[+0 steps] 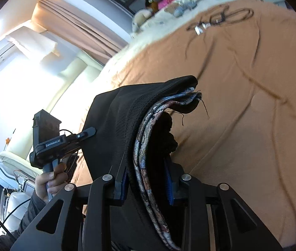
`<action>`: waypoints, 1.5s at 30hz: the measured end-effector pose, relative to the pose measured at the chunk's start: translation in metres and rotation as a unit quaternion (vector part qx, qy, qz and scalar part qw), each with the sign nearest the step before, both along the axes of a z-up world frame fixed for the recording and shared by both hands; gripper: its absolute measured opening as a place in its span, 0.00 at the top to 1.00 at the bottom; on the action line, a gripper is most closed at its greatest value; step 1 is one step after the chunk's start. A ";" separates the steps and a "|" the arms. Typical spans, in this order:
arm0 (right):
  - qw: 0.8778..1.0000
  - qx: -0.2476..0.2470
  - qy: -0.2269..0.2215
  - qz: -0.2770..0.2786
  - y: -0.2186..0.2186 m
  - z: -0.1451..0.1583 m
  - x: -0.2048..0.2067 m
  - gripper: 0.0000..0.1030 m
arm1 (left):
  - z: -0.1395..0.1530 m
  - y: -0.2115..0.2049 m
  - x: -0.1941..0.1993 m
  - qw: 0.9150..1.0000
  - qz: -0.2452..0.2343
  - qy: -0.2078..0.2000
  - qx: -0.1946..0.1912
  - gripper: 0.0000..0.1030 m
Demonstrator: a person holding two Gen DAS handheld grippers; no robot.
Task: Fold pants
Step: 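Lift the folded shorts with both tools and carry them toward the bed's end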
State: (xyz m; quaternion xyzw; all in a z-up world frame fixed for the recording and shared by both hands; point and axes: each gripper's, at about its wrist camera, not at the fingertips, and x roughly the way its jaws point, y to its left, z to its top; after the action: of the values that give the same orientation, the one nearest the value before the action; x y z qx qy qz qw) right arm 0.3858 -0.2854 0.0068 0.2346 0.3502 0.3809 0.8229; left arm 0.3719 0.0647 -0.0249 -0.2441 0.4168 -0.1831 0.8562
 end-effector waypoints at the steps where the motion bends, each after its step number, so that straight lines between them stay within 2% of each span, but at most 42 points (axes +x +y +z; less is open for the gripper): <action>1: 1.000 -0.002 -0.009 -0.004 -0.005 0.004 -0.008 0.76 | 0.008 -0.006 -0.005 1.000 -0.002 -0.007 0.001 0.90; 8: 0.998 -0.007 -0.061 -0.030 -0.058 0.029 -0.059 0.76 | 0.049 -0.052 -0.027 0.999 -0.023 -0.044 0.014 0.90; 16: 0.992 -0.025 -0.111 -0.058 -0.110 0.067 -0.103 0.76 | 0.091 -0.114 -0.051 0.994 -0.057 -0.090 0.010 0.90; 20: 0.987 -0.035 -0.136 -0.072 -0.143 0.085 -0.130 0.76 | 0.105 -0.146 -0.059 0.992 -0.074 -0.104 0.011 0.90; 27: 0.982 -0.043 -0.164 -0.087 -0.184 0.099 -0.170 0.76 | 0.124 -0.205 -0.072 0.987 -0.103 -0.123 0.016 0.90; 35: 0.975 -0.053 -0.190 -0.104 -0.222 0.102 -0.189 0.77 | 0.134 -0.264 -0.049 0.981 -0.137 -0.140 0.011 0.90; 39: 0.964 -0.083 -0.225 -0.118 -0.242 0.117 -0.204 0.77 | 0.137 -0.299 -0.037 0.975 -0.159 -0.154 0.007 0.90; 45: 0.954 -0.113 -0.238 -0.141 -0.257 0.126 -0.218 0.77 | 0.137 -0.344 -0.009 0.968 -0.187 -0.166 -0.005 0.90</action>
State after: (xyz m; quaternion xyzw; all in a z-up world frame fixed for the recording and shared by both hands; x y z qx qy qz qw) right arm 0.1675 -0.5427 0.1330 0.0896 0.1482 0.2636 0.9490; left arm 0.3625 -0.2795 0.1120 -0.1326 0.3065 -0.3797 0.8627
